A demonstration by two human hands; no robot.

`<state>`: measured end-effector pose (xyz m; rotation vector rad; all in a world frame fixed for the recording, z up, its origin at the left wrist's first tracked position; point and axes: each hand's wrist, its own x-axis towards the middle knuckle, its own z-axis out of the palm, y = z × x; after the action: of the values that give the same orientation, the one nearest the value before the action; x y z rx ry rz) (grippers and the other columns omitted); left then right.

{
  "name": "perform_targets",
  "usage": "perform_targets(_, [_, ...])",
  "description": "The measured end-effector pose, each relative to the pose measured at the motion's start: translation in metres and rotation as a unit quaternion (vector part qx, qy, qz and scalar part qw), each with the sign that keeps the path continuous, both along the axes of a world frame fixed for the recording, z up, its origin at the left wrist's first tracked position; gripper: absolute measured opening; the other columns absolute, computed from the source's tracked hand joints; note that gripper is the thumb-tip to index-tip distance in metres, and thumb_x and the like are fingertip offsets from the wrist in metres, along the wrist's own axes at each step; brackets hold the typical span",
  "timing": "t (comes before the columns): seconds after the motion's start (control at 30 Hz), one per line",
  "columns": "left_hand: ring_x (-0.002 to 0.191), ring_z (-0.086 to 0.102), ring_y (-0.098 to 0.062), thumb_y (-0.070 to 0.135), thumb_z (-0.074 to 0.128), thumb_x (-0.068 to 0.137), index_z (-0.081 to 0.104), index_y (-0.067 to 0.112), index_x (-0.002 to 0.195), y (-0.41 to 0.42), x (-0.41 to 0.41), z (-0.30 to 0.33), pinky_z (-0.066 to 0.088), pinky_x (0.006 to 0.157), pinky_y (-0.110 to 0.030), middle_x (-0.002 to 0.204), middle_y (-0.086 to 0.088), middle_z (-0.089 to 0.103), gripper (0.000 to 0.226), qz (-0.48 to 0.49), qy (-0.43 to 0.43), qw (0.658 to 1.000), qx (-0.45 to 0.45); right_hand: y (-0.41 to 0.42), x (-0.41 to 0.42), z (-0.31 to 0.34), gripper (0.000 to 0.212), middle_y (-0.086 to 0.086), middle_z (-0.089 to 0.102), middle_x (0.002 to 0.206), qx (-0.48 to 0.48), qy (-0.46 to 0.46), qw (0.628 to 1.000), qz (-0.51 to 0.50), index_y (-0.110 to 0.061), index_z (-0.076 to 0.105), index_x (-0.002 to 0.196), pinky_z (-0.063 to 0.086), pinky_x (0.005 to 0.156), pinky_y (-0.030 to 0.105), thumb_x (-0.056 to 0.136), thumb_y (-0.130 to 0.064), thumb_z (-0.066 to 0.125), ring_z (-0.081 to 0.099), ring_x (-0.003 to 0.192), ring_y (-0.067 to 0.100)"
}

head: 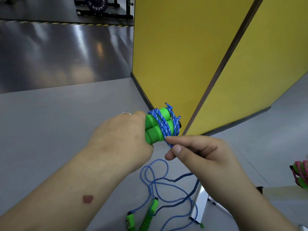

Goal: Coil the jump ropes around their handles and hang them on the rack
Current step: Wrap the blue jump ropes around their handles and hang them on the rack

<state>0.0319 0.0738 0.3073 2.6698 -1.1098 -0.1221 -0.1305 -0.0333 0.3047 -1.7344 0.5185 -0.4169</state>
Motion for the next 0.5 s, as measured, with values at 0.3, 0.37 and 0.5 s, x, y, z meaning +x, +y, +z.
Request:
perform_targets(0.3, [0.068,0.054,-0.019,0.037,0.064,0.077,0.039,0.032,0.091,0.001,-0.004,0.003,0.054,0.065,-0.037,0.079,0.007,0.048,0.029,-0.02,-0.039,0.999,-0.025,-0.024,0.006,-0.027,0.009,0.019,0.074,0.091,0.204,0.002,0.977,0.064,-0.022,0.07,0.084,0.03,0.05,0.026,0.085,-0.013,0.065,0.031,0.051,0.018])
perform_targets(0.37, [0.067,0.055,-0.019,0.035,0.062,0.075,0.039,0.032,0.09,0.001,-0.003,0.005,0.054,0.064,-0.037,0.079,0.007,0.049,0.028,-0.023,-0.041,0.999,-0.024,-0.027,0.005,-0.028,0.008,0.018,0.073,0.089,0.21,0.001,0.976,0.061,-0.022,0.07,0.084,0.027,0.053,0.03,0.084,-0.014,0.067,0.031,0.052,0.018])
perform_targets(0.5, [0.066,0.054,-0.017,0.035,0.062,0.075,0.041,0.032,0.087,0.001,-0.004,0.012,0.05,0.06,-0.034,0.077,0.007,0.051,0.025,-0.024,-0.031,0.999,-0.032,-0.034,0.003,-0.033,0.02,0.016,0.072,0.086,0.23,0.024,0.971,0.064,-0.019,0.062,0.093,0.015,0.06,0.041,0.079,-0.024,0.076,0.038,0.05,0.017])
